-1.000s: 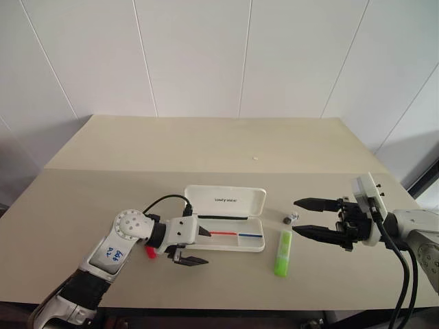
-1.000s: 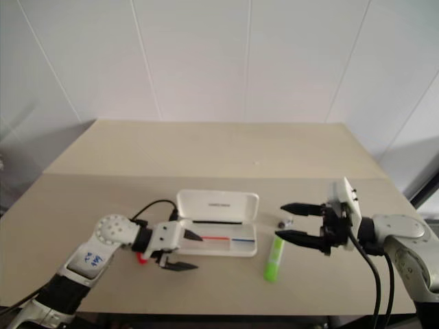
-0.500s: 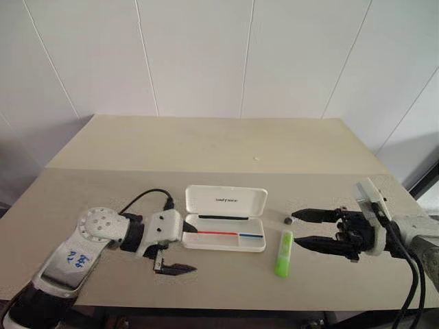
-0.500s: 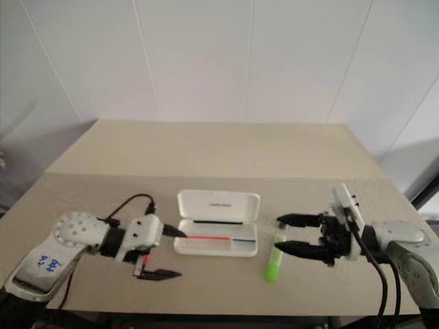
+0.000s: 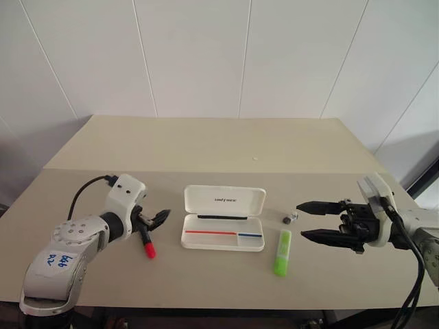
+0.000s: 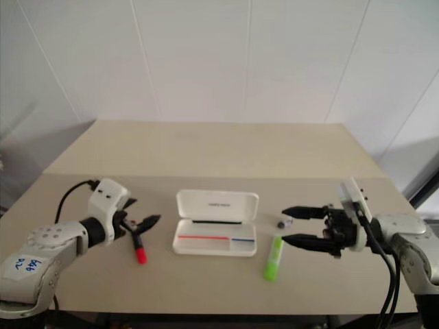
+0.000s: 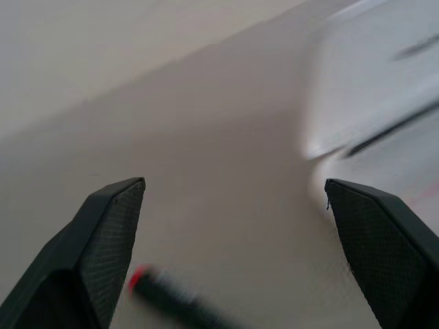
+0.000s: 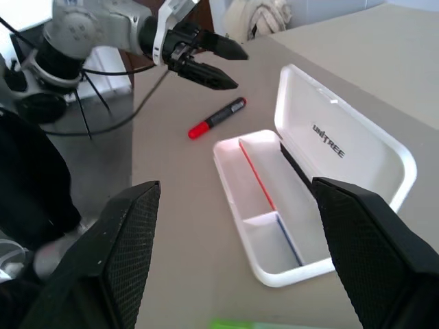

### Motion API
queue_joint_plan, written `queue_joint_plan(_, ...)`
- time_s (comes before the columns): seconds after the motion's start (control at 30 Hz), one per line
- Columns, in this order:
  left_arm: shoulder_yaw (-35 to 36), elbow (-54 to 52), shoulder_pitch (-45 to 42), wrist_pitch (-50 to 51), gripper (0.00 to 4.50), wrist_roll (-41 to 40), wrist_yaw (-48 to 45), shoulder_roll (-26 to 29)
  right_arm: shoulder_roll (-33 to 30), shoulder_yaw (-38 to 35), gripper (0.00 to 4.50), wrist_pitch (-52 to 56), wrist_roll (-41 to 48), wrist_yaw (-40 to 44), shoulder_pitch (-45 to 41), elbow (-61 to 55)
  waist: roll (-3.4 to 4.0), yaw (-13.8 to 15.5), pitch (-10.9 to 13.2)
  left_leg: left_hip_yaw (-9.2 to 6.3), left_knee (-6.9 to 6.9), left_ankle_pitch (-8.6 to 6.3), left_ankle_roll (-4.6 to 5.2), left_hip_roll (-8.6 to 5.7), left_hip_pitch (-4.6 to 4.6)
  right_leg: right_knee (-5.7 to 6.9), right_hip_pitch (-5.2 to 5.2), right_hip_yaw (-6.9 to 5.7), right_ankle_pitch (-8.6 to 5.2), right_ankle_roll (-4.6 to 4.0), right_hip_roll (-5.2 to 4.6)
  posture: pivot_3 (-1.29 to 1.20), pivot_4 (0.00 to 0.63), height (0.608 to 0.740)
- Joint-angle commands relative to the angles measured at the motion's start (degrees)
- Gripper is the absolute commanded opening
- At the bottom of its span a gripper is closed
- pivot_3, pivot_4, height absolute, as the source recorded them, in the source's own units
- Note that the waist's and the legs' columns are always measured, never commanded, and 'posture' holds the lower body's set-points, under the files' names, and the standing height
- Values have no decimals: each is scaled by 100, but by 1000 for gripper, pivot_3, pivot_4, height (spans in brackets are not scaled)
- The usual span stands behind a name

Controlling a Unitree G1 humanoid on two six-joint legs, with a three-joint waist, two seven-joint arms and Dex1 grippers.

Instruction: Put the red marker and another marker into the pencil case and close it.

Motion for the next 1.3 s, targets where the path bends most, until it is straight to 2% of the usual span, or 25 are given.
queue_joint_plan(0.03, 222, -420, 80, 663, 4462, 272, 673, -307, 64, 130, 4500, -108, -119, 179, -200, 169, 0, 3, 0, 0, 0, 0, -1, -1, -1, 0, 0, 0, 0, 0, -1, 0, 150, 740)
queue_joint_plan(0.4, 196, -493, 19, 1662, 4462, 877, 2089, -1809, 256, 426, 4500, -147, -353, 332, -687, 622, -4, 12, 2, -1, 2, -3, -7, -4, -1, -1, 1, 0, 1, 1, -2, 0, 150, 740)
queue_joint_plan(0.6, 246, -114, -136, 1612, 4462, 989, 2319, -2203, 323, 428, 4500, -151, -410, 326, -753, 657, -4, 13, 2, -1, 3, -3, -10, -4, -1, -1, 1, -1, 2, 2, -1, 0, 150, 740)
queue_joint_plan(0.73, 377, 216, -290, 1564, 4462, 1042, 2417, -2256, 364, 408, 4500, -142, -418, 280, -755, 626, -4, 10, 2, -1, 5, -3, -11, -5, -1, -2, 2, 0, 2, 2, -1, 0, 150, 740)
queue_joint_plan(0.83, 418, 410, -351, 1553, 3864, 1077, 2462, -2201, 381, 377, 4500, -155, -428, 230, -738, 600, -3, 5, 1, -1, 5, -2, -13, -4, 2, 0, 2, -1, 3, 2, 0, 0, 150, 740)
queue_joint_plan(1.17, 374, 689, -524, 1363, 658, 1070, 2422, -2079, 366, 308, 4500, -144, -426, 108, -702, 536, -3, 8, 1, 0, 6, -1, -14, -5, 4, 0, 5, 0, 4, 3, -1, 0, 150, 740)
queue_joint_plan(1.3, 289, 835, -633, 1132, 587, 960, 2186, -1764, 372, 305, 4500, -133, -412, 54, -698, 498, -4, 5, 1, 0, 5, -1, -15, -4, 4, 0, 4, 0, 4, 3, 0, 0, 150, 740)
